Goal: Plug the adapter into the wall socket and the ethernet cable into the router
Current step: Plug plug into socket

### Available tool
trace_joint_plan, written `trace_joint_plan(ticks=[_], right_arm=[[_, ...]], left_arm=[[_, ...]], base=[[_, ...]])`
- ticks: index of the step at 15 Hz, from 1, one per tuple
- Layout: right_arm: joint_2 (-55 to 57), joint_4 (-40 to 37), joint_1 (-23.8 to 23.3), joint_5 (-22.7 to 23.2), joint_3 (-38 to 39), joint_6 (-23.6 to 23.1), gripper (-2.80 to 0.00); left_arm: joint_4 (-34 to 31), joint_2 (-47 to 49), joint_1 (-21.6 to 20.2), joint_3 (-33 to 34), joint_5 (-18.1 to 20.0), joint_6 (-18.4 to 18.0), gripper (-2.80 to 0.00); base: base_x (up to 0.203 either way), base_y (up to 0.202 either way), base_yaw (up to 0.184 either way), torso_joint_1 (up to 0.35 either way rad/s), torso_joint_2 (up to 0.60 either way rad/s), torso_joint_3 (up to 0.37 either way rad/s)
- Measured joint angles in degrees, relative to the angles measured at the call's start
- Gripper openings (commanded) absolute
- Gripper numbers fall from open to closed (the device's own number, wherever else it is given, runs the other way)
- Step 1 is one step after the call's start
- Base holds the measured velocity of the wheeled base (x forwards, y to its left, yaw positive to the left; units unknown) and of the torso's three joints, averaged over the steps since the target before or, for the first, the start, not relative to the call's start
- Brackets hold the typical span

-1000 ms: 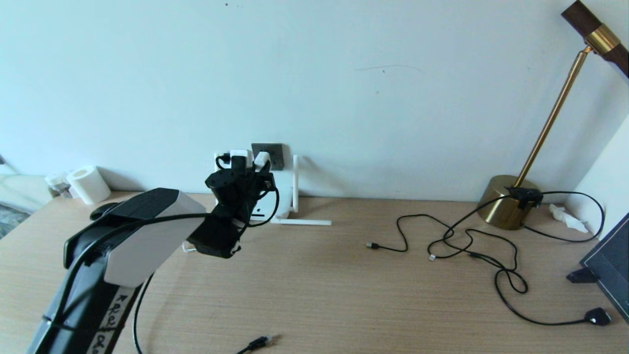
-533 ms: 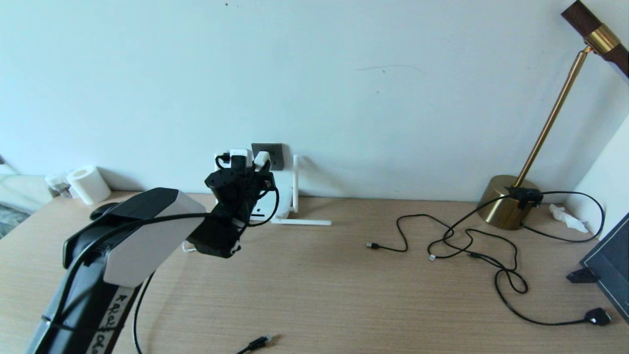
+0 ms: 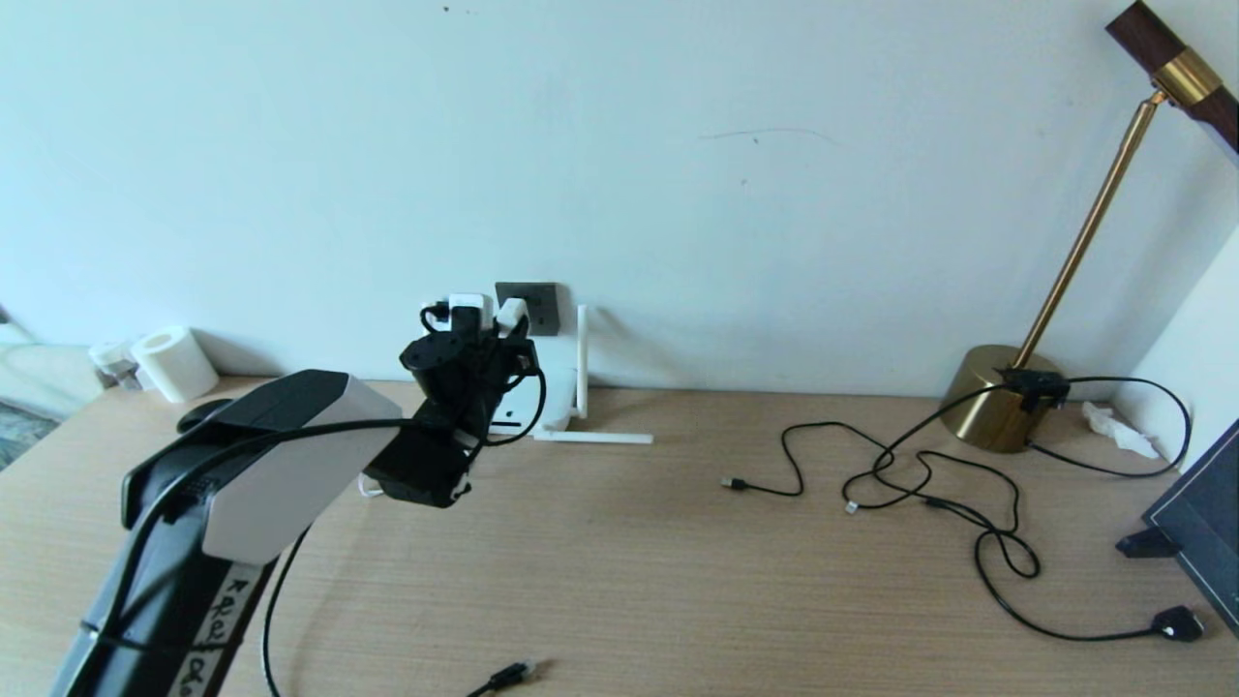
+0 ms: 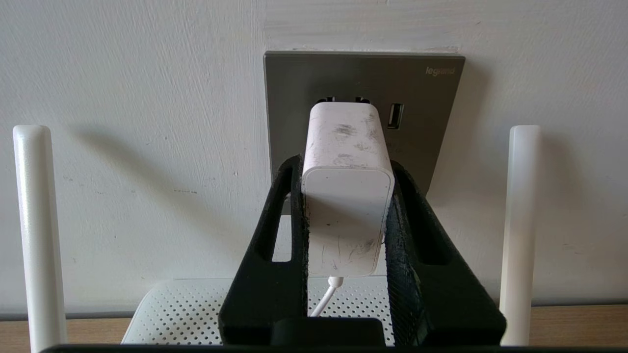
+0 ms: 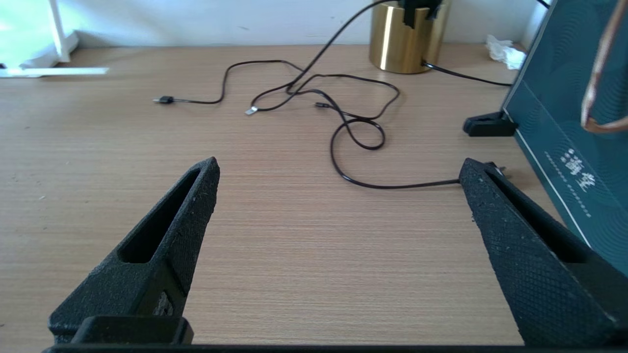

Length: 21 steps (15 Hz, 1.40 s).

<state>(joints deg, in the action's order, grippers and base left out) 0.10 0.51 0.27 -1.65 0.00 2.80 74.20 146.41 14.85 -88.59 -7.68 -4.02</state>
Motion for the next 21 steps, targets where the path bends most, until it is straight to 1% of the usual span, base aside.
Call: trace_joint_plan(ticks=[21], right_arm=[[0.0,0.0,0.0,0.0,0.0,0.0,0.0]], left_arm=[[-2.0,1.2,-0.1,-3.0,0.2,0.1,-2.8]], base=[[0.0,0.0,0.0,0.0,0.0,0.0]])
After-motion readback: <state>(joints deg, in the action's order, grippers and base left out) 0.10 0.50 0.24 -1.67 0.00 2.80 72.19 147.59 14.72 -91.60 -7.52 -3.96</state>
